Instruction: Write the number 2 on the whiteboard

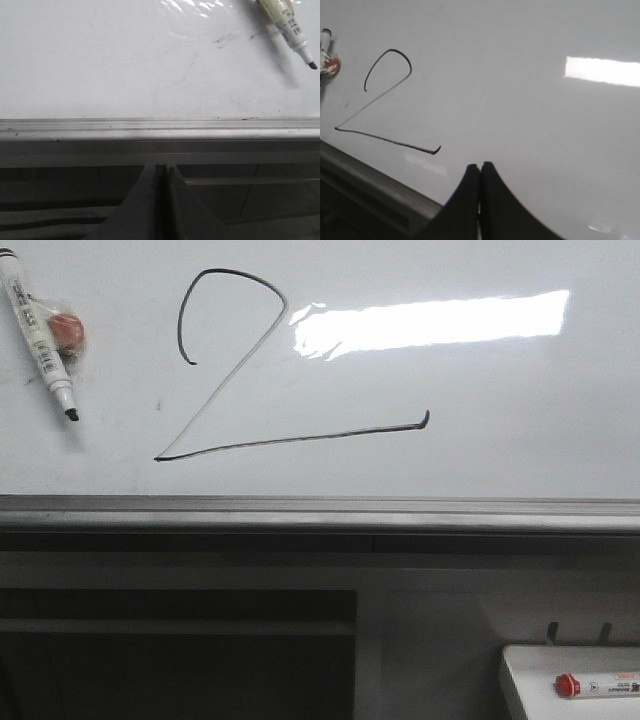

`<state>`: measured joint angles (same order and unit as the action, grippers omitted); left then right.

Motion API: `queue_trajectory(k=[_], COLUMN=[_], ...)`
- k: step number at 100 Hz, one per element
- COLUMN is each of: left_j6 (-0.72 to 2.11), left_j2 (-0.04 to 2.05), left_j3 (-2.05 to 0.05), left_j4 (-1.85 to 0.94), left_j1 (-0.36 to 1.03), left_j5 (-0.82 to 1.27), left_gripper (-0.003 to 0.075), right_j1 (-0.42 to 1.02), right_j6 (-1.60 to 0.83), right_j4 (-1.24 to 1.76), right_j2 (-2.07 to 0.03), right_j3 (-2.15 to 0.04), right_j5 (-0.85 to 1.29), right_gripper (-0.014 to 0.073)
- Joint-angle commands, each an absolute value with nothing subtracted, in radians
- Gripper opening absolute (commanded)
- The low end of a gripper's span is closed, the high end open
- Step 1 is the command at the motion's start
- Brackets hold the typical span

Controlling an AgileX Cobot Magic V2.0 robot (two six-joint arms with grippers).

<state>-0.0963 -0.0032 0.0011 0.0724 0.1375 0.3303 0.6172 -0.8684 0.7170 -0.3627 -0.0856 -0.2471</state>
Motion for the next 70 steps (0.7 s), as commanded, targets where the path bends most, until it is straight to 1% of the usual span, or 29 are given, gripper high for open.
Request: queue_trajectory(k=[1,7,15,19,26,30,36,45,49,55,70], left_j6=[-0.098,-0.098,-0.098,-0.098,-0.098,-0.098,-0.098,-0.098,-0.098,-0.098,-0.098], left_j2=[-0.03,-0.03,-0.03,-0.03,-0.03,-0.03,-0.03,-0.03,-0.03,-0.03,-0.03], left_j3=[0.013,0.013,0.013,0.013,0.013,0.013,0.013,0.013,0.013,0.013,0.013], left_j4=[0.063,0.063,0.063,0.063,0.063,0.063,0.063,0.063,0.063,0.063,0.063], left_j1=[0.136,0.136,0.136,0.136,0.136,0.136,0.136,0.136,0.136,0.136,0.136], left_j5=[0.27,0.27,0.27,0.27,0.27,0.27,0.27,0.27,0.27,0.27,0.27], left_gripper=[-0.002,-0.002,-0.002,-0.002,-0.002,-0.002,-0.002,-0.002,-0.002,-0.002,-0.002], right_j1=[0.611,0.611,0.6,0.588,0.552,0.511,0.453,0.355,0.315,0.271,0.219], right_j6=[-0.869,-0.869,-0.867,-0.821,-0.656,-0.52,-0.402,-0.11,-0.009,0.059,0.061], right_j4=[0.576,0.504,0.497,0.47,0.378,0.313,0.194,-0.047,-0.093,-0.106,-0.106], right_j2=[-0.348,-0.315,-0.266,-0.238,-0.201,-0.184,-0.176,-0.176,-0.176,-0.176,-0.117], right_j3=[-0.089,-0.06,-0.021,0.001,0.041,0.037,0.039,0.039,0.039,0.039,0.039], right_j5=[-0.302,-0.29,-0.303,-0.304,-0.306,-0.225,-0.174,-0.088,-0.057,-0.01,0.18], right_gripper=[-0.0071,-0.0071,-0.0071,-0.0071,-0.0071,-0.0071,-0.0071,-0.0071,-0.0071,-0.0071,-0.0071])
